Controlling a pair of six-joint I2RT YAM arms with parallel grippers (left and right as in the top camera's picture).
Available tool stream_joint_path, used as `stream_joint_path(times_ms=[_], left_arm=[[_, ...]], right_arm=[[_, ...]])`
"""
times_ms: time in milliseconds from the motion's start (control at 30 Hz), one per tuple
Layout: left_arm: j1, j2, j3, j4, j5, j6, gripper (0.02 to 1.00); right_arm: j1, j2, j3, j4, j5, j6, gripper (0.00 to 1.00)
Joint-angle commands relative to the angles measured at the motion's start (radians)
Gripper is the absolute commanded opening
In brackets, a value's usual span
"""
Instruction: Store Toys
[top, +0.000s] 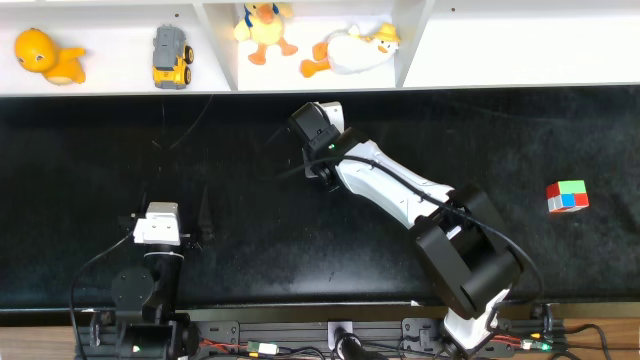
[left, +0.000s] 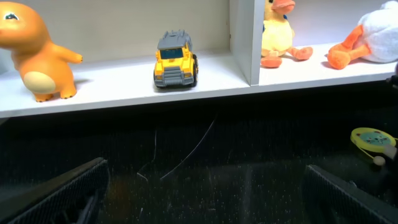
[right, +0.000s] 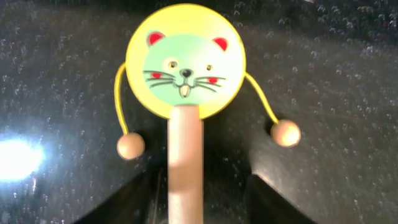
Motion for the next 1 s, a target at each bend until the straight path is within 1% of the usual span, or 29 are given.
stream_joint_path(times_ms=[33, 133, 267, 367, 500, 567, 733, 833, 933, 1000], left_arm=[[-0.008, -0.01, -0.001, -0.005, -0.005, 0.023, 0.998], [-0.008, -0.01, -0.001, -0.005, -0.004, 0.023, 0.998], [-0.008, -0.01, -0.001, -0.005, -0.005, 0.023, 0.998], [-0.008, -0.01, -0.001, -0.005, -0.005, 0.023, 0.998], [-0.008, -0.01, -0.001, -0.005, -0.005, 0.023, 0.998], [-0.008, -0.01, -0.001, -0.005, -0.004, 0.023, 0.998], [-0.008, -0.01, -0.001, -0.005, -0.004, 0.023, 0.998], [-0.008, -0.01, -0.001, -0.005, -0.004, 0.023, 0.996], [-0.008, -0.01, -0.001, -0.005, -0.005, 0.023, 0.998], [-0.008, -0.01, -0.001, -0.005, -0.005, 0.023, 0.998]], right_arm=[[-0.001, 0.026, 0.009, -0.002, -0.023, 0.007, 0.364], [-0.001, 0.026, 0.009, -0.002, -0.023, 0.007, 0.242], [-0.001, 0.019, 0.009, -0.002, -0.023, 0.006, 0.102], [-0.002, -0.004, 0.007, -0.003, -0.021, -0.02, 0.047], [-0.011, -0.085, -0.034, -0.016, 0.023, -0.042, 0.042], [-0.027, -0.156, -0.093, -0.017, 0.027, -0.042, 0.047], [-0.11, -0.433, -0.325, -0.021, 0.026, -0.023, 0.066], [-0.18, -0.61, -0.414, -0.072, 0.027, -0.027, 0.066], [-0.272, -0.755, -0.435, -0.164, 0.033, -0.088, 0.056], [-0.34, -0.815, -0.435, -0.195, 0.034, -0.165, 0.051]])
